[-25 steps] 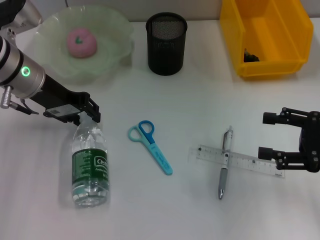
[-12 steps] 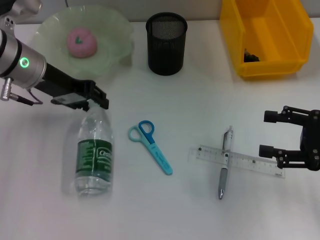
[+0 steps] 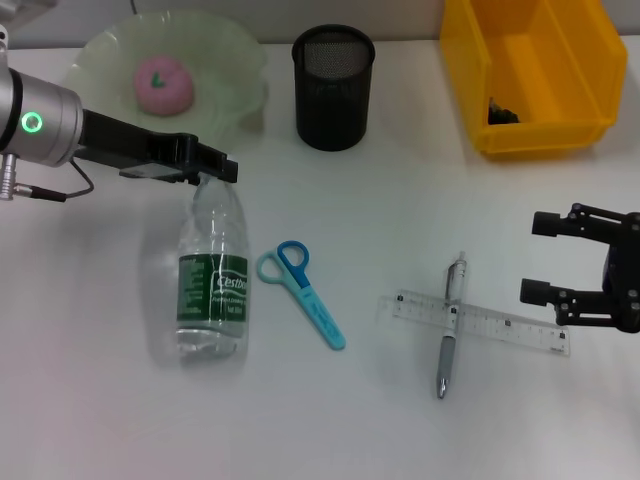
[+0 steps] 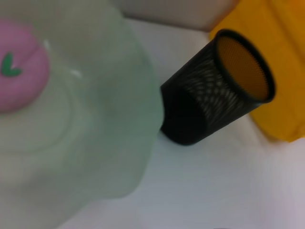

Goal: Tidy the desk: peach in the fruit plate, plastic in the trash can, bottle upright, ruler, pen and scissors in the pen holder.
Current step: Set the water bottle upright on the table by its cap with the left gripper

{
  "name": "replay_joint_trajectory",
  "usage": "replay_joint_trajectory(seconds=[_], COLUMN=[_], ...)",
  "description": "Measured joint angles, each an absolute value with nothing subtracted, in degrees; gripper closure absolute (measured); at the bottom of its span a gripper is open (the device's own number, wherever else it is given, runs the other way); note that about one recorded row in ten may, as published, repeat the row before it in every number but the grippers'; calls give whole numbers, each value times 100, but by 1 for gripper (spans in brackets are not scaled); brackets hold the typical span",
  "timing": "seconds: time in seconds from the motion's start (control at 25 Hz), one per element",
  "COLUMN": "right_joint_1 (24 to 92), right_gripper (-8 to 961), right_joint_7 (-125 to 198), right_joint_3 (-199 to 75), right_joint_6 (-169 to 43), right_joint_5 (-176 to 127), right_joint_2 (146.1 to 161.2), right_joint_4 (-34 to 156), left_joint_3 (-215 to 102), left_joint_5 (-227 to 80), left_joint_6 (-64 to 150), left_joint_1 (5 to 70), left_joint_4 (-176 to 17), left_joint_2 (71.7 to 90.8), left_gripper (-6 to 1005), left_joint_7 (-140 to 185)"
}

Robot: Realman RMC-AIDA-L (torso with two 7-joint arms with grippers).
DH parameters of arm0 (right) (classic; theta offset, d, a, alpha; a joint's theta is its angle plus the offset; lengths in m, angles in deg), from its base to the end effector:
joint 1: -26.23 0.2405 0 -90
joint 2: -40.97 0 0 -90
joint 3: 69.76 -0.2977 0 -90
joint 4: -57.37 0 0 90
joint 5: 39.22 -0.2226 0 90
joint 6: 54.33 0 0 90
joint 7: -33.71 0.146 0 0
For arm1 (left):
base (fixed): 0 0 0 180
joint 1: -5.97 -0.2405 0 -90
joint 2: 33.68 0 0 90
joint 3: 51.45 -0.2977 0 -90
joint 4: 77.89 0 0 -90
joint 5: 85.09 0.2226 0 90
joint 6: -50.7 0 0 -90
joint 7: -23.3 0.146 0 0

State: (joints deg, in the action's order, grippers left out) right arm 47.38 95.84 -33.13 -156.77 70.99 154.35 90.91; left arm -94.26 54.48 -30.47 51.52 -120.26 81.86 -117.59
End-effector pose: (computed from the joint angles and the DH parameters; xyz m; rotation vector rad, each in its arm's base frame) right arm 0.3515 0.2924 0.0226 -2.7110 0.3845 0.8180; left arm -0.2589 0.4434 0.0004 -2.3880 -1.6068 -0.1737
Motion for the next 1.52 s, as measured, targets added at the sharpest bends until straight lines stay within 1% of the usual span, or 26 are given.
replay_joint_trajectory(seconds=[0.12,0.28,0.8,1.0,1.24,1.48,1.52], right_joint_1=[4740,4740,4691,4684,4679,4679,4679], right_gripper=[148,149,149,150,150,150,150], right_joint_7=[9589,9562,9413,9438,9476,9503,9503], right_joint_3=[-3341,-3400,-3675,-3680,-3681,-3680,-3680], right_joint_6=[-15686,-15694,-15835,-15834,-15808,-15794,-15794], right_joint_5=[7099,7099,7100,7100,7100,7100,7100], right_joint_2=[15442,15451,15467,15475,15548,15608,15608], right_joint_4=[9095,9071,9018,8997,8997,8997,8997], left_joint_3=[-9408,-9406,-9408,-9408,-9374,-9324,-9324], left_joint_5=[5152,4347,3012,2307,2022,1160,1160], left_joint_6=[-3047,-3110,-3217,-3425,-3623,-3812,-3812], left_joint_1=[5050,4779,4128,3801,3584,3065,3065], left_joint_4=[-12026,-12025,-12025,-12025,-11974,-11968,-11968], left_joint_2=[8157,8053,7988,7926,7902,7942,7942], left_gripper=[554,555,555,559,559,558,558], left_joint_7=[-11451,-10596,-8483,-7687,-7092,-6062,-6062])
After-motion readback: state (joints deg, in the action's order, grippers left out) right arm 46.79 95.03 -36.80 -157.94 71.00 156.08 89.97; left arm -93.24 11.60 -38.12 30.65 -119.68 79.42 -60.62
